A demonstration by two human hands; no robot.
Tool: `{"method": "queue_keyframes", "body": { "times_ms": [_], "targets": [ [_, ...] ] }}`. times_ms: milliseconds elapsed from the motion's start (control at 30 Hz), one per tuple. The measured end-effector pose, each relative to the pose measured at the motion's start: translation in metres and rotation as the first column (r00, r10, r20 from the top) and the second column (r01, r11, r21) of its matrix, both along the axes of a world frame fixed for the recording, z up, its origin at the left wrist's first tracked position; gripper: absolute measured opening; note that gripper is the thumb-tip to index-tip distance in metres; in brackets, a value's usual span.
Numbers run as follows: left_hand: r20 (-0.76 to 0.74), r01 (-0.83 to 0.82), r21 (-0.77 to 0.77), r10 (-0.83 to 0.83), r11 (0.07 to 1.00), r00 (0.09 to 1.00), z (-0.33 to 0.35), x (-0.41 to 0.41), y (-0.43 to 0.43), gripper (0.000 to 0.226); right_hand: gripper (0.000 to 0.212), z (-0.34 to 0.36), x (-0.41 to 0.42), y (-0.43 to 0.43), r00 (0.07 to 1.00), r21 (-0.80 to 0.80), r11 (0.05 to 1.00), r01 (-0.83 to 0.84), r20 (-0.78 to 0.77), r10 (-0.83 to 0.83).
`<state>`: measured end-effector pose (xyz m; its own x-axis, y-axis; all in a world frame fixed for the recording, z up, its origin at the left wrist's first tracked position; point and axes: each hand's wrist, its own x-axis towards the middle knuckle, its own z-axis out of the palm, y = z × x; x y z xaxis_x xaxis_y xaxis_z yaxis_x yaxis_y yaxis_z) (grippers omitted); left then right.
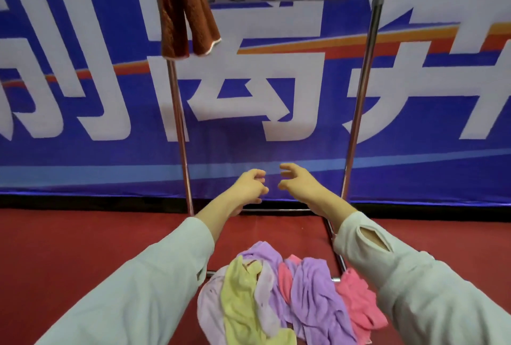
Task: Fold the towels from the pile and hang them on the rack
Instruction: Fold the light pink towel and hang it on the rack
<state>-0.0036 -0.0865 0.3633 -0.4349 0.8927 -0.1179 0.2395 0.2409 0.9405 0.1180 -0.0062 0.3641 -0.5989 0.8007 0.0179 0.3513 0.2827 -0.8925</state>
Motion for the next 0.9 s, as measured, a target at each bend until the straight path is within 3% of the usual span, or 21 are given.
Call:
{"method": "queue_keyframes", "body": {
  "times_ms": [367,500,600,700,767,800,900],
  "targets": [
    [0.043,0.016,-0.334,-0.002,0.942,0.999,-0.191,-0.033,0.063,0.042,0.049,-0.214,-0.008,0.071,0.965,-0.201,0.976,0.088,0.260,-0.033],
    [0.033,0.032,-0.510,-0.018,0.860,0.999,-0.264,-0.041,0.067,0.015,0.034,-0.288,-0.013,0.075,0.949,-0.304,0.948,0.094,0.315,0.007],
    [0.037,0.044,-0.618,-0.027,0.785,0.999,-0.321,-0.041,0.064,0.020,0.024,-0.331,-0.015,0.063,0.928,-0.413,0.909,0.050,0.356,0.110],
    [0.004,-0.013,-0.647,0.021,0.762,1.000,-0.361,-0.038,0.060,0.012,0.016,-0.366,-0.021,0.049,0.924,-0.499,0.866,0.041,0.350,0.158],
    [-0.005,-0.052,-0.666,0.066,0.745,0.998,-0.385,-0.035,0.056,0.040,0.018,-0.387,-0.027,0.039,0.924,-0.552,0.832,0.054,0.344,0.168],
    [0.013,-0.061,-0.665,0.094,0.744,0.996,-0.395,-0.033,0.053,0.042,0.020,-0.396,-0.030,0.033,0.920,-0.573,0.819,0.044,0.343,0.190],
    [0.092,-0.082,-0.606,0.171,0.791,0.981,-0.411,-0.030,0.048,0.015,0.036,-0.418,-0.036,0.017,0.853,-0.549,0.835,-0.050,0.411,0.321]
  ]
}}
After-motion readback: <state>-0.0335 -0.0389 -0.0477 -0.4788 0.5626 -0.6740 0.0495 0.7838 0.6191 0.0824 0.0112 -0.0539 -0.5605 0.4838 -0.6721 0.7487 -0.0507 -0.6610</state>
